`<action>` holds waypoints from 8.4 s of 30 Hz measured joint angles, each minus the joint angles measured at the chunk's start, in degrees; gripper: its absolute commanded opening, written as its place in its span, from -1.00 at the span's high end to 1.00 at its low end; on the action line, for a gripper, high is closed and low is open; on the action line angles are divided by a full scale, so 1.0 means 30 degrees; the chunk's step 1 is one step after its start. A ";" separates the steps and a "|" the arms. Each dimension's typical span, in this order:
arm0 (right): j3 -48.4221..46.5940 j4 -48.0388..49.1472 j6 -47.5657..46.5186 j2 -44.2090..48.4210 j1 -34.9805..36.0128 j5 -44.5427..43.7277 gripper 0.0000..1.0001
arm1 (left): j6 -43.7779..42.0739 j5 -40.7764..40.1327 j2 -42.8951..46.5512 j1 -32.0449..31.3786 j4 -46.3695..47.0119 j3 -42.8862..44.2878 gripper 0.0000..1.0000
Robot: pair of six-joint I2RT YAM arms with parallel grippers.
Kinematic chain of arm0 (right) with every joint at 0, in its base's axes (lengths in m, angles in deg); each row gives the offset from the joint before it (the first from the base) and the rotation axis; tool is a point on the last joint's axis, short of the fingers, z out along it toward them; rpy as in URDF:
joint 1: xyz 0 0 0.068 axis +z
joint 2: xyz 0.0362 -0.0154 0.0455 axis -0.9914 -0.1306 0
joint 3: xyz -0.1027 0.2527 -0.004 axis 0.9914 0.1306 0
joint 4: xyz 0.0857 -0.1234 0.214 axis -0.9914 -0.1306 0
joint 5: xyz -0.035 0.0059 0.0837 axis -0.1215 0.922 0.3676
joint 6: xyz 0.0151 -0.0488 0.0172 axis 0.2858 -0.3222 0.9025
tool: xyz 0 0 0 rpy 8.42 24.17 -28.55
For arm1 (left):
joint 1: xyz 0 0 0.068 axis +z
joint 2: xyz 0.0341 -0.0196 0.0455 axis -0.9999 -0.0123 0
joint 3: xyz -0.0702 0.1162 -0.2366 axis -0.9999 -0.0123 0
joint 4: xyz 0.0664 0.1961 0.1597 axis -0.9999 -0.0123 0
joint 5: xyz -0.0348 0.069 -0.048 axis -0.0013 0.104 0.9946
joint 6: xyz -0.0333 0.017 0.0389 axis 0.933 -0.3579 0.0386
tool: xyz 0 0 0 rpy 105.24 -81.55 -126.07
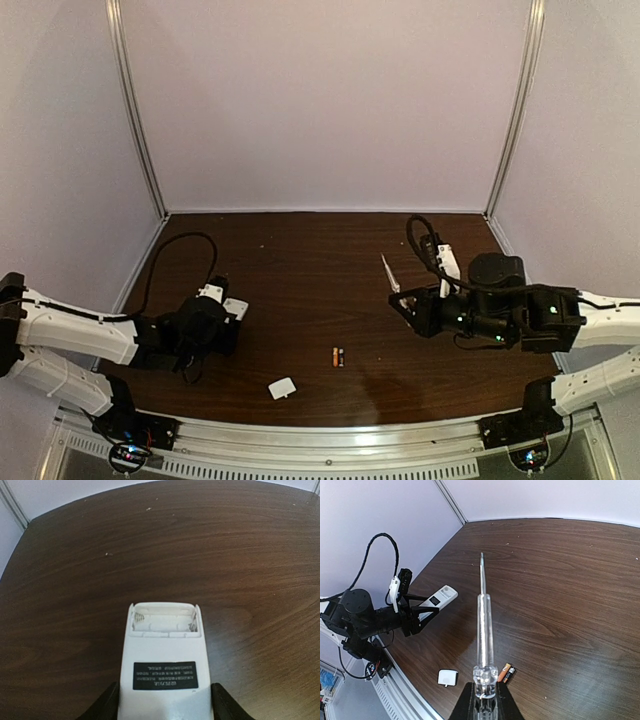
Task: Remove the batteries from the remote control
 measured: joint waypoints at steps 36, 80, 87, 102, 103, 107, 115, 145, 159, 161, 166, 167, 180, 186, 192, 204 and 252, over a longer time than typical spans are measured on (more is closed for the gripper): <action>-0.0022 -0.2259 -0.0029 0.2484 0.0874 -0.1479 1.00 | 0.6258 -0.0459 -0.0984 -0.0036 0.2477 -0.3344 -0.40; 0.5610 1.2371 -0.3126 0.1093 0.0874 0.4765 1.00 | -0.1253 1.4608 -0.0386 -0.3774 0.8888 0.4357 -0.38; 0.5595 1.2815 -0.3191 0.0189 0.0874 0.5530 1.00 | -0.1501 1.5628 -0.2186 -0.3876 1.0579 0.6280 -0.26; 0.5515 1.2786 -0.3468 -0.0168 0.0882 0.5960 1.00 | -0.1413 1.6276 -0.5333 -0.3898 1.1570 0.8415 0.44; 0.5508 1.2786 -0.3453 -0.0189 0.0889 0.5945 1.00 | -0.1348 1.6334 -0.5421 -0.3912 1.1577 0.8539 0.51; 0.5472 1.2750 -0.3461 -0.0270 0.0882 0.5821 1.00 | -0.1282 1.6575 -0.5574 -0.3978 1.1708 0.8743 0.97; 0.5370 1.2480 -0.4561 -0.0255 0.0925 0.5748 0.76 | 0.0102 1.6895 -0.5574 -0.4095 1.1803 0.8830 1.00; 0.3330 0.5282 -0.2871 0.0947 0.0984 -0.0197 -0.99 | -1.1890 0.3891 -0.7191 -0.2339 -0.6091 1.5059 1.00; 0.3330 0.4983 -0.2922 0.1494 0.0984 -0.0342 -0.99 | -1.7150 0.5632 -1.3049 0.0233 -0.9420 1.6917 1.00; 0.3330 0.4983 -0.2936 0.1494 0.0984 -0.0342 -0.99 | -1.7639 0.5355 -1.3872 0.0219 -0.9704 1.7529 1.00; 0.3330 0.4940 -0.2943 0.1501 0.0984 -0.0335 -0.99 | -1.8396 0.4605 -1.5140 0.0197 -1.0360 1.8819 1.00; 0.3330 0.4925 -0.2943 0.1508 0.0984 -0.0335 -0.99 | -1.8491 0.4459 -1.5256 0.0204 -1.0411 1.8928 0.86; 0.3330 0.4911 -0.2936 0.1814 0.0984 -0.0335 -0.99 | -1.8717 0.4350 -1.6007 0.0204 -1.1242 1.9482 -0.35; 0.3330 0.4911 -0.2951 0.1814 0.0984 -0.0342 -0.99 | -1.8258 0.4415 -1.5788 0.0204 -1.1074 1.9657 -0.95; 0.3330 0.4918 -0.2951 0.1814 0.0984 -0.0342 -0.99 | -1.7478 0.4459 -1.2866 0.0364 -0.9712 1.8491 -0.95; 0.3330 0.4918 -0.2965 0.1297 0.0984 -0.0874 -0.99 | -1.4651 0.3912 -0.5391 0.4940 -0.3898 1.2815 -0.95; 0.8072 1.0637 -1.0892 0.5479 -0.1588 -1.1876 -0.99 | -1.2036 1.1169 -0.6200 1.8972 1.9875 -0.2266 -0.93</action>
